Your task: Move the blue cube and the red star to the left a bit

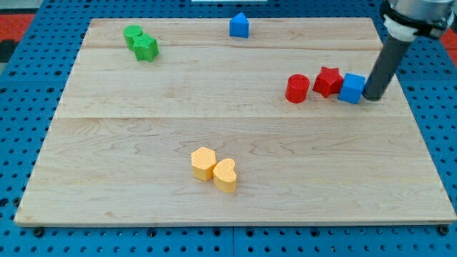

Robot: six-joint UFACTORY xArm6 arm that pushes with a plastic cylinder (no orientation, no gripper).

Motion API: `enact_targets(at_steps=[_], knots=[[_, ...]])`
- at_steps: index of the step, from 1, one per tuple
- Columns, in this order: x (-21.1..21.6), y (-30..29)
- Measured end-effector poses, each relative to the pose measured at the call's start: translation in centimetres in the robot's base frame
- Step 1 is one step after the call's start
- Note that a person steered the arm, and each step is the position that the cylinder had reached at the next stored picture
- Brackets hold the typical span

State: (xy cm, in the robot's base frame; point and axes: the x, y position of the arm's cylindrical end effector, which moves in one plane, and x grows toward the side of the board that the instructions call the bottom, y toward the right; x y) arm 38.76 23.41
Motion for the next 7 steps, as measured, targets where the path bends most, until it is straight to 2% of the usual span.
enact_targets(at_steps=[1,4,7], knots=[[-2.8,-0.7],[-7.0,-4.9],[-7.6,-6.3]])
